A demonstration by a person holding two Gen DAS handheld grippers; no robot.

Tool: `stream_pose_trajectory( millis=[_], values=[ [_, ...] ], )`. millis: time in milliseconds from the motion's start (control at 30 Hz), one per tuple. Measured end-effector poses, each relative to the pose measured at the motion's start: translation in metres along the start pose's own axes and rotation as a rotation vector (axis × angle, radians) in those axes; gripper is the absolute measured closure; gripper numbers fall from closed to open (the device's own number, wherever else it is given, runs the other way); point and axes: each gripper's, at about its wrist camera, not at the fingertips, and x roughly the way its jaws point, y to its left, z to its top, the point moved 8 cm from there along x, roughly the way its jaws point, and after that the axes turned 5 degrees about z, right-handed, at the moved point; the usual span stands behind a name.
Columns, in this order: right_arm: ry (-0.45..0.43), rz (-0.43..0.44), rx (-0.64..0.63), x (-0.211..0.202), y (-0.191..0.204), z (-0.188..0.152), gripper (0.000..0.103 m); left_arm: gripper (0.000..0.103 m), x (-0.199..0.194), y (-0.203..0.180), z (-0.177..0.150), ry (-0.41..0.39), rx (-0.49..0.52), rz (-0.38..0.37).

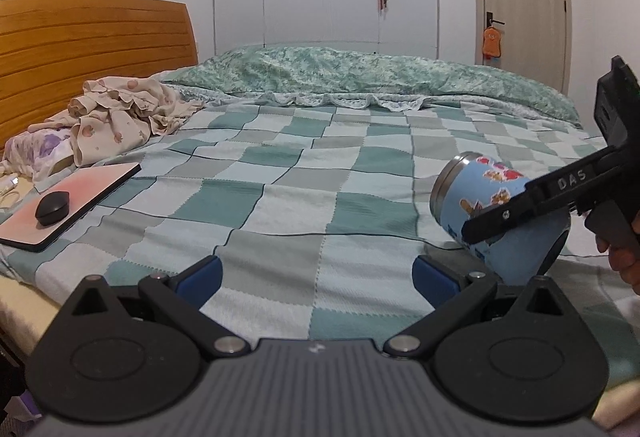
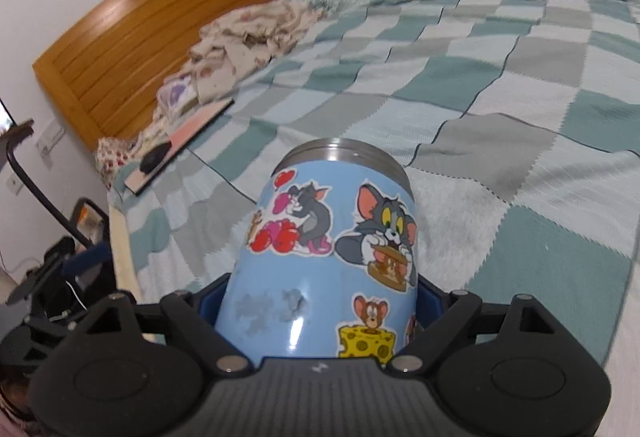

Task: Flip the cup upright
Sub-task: 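Close the right tool's fingers around the blue cup's body, then lift the blue cup with the right tool toward the left tool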

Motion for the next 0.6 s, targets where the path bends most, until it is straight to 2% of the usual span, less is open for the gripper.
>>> stream_pose_trajectory(
  millis=[300, 433, 600],
  values=[
    [-0.12, -0.081, 0.131, -0.067, 0.021, -0.053, 0.014, 0.0, -0.041, -0.024, -0.011, -0.006, -0.002, -0.046],
    [-0.167, -0.101, 0.204, -0.086, 0.024, -0.086, 0.014, 0.0, -0.056, -0.034, -0.021, 0.002, -0.017, -0.052],
    [-0.211, -0.175, 0.276, -0.096, 0.014, -0.127, 0.014, 0.0, -0.063, -0.042, -0.03, 0.023, -0.03, -0.056]
  ],
)
